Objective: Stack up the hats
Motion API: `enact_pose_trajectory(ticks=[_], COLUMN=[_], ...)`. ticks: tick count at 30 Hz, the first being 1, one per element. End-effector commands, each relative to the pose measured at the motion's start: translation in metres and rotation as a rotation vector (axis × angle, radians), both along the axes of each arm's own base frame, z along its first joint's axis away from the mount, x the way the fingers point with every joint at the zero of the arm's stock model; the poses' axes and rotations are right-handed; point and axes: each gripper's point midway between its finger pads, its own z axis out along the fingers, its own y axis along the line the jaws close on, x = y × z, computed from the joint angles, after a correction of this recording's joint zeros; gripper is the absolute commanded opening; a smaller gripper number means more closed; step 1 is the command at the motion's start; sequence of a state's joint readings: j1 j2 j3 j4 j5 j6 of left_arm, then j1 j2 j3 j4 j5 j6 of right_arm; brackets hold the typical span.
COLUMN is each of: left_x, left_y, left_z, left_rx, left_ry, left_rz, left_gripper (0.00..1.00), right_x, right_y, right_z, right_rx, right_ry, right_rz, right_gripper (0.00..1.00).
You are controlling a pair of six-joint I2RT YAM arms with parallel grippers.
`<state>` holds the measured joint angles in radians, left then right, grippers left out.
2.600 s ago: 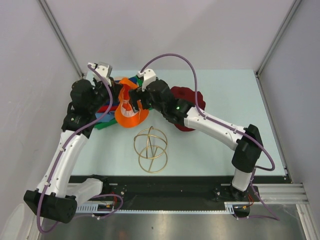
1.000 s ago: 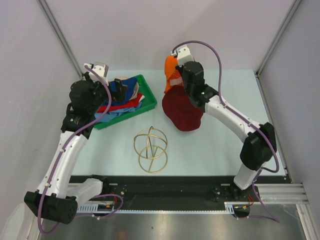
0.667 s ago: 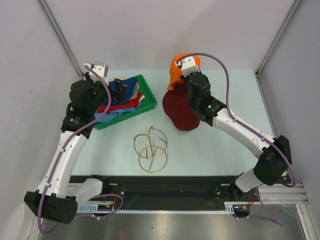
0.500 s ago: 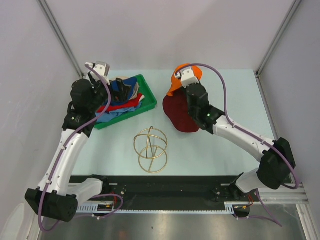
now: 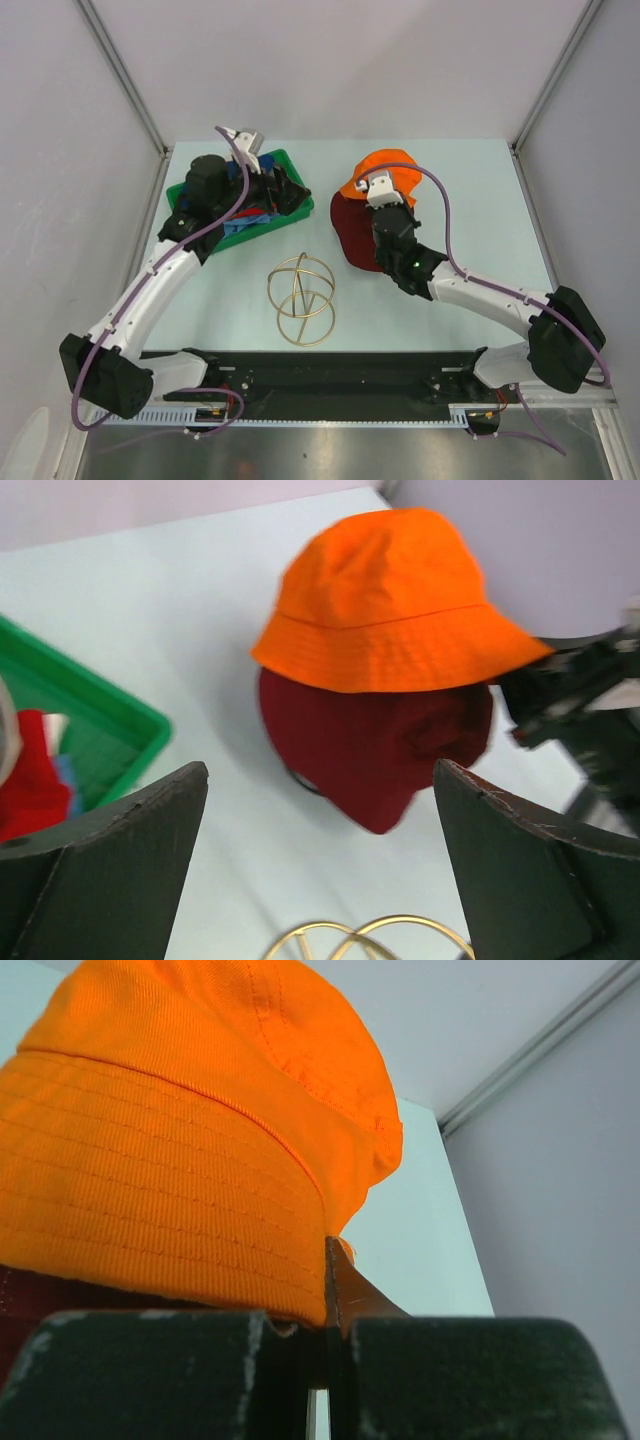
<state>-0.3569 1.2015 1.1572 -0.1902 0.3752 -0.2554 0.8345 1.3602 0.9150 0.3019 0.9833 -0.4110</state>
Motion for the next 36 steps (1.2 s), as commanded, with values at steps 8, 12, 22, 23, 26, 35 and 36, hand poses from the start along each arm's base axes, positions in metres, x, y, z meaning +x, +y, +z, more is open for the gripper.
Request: enact_pose_trajectory(ticks=[8,12,22,23,26,35,36], left_x=[-0.026,-0.028,-0.019,-0.020,-0.022,-0.020,-0.022], left_y=[-0.065,-0.088,-0.121,-0.124,-0.134,-0.152,-0.150], left_z=[0.007,-0.014,-0.009,-0.010,-0.023,-0.032,-0.024], left_rx=[-0.105,-0.077,-0.145,-0.153,-0.142,-0.159,-0.173], left_ry=[0.052,0.097,0.115,0.127,0.161,0.174,0.155], left_rz=[-0.138,-0.184,-0.234,-0.239,-0.251,-0.277,-0.273], left_gripper=[0.99,0.99,0.95,0.94,0.91,0.88,0.88], right_x=[0.000,0.007,0.031,0.033,0.034,0.028,0.029], right_y=[-0.006,-0.004,-0.007,-0.006,-0.006,-0.015,-0.016], right_z=[-0.007,-0.023,-0.004,0.002,0.021,0.049,0.054], right_rx=[0.197,0.236,0.309,0.310,0.321,0.285,0.287], right_ry=[0.007,0.040,-0.016,-0.022,-0.048,-0.080,-0.093], right_rz=[-0.053,-0.054,-0.052,-0.039,-0.022,-0.003,-0.003], right_gripper=[0.00,0.00,0.00,0.00,0.00,0.00,0.00])
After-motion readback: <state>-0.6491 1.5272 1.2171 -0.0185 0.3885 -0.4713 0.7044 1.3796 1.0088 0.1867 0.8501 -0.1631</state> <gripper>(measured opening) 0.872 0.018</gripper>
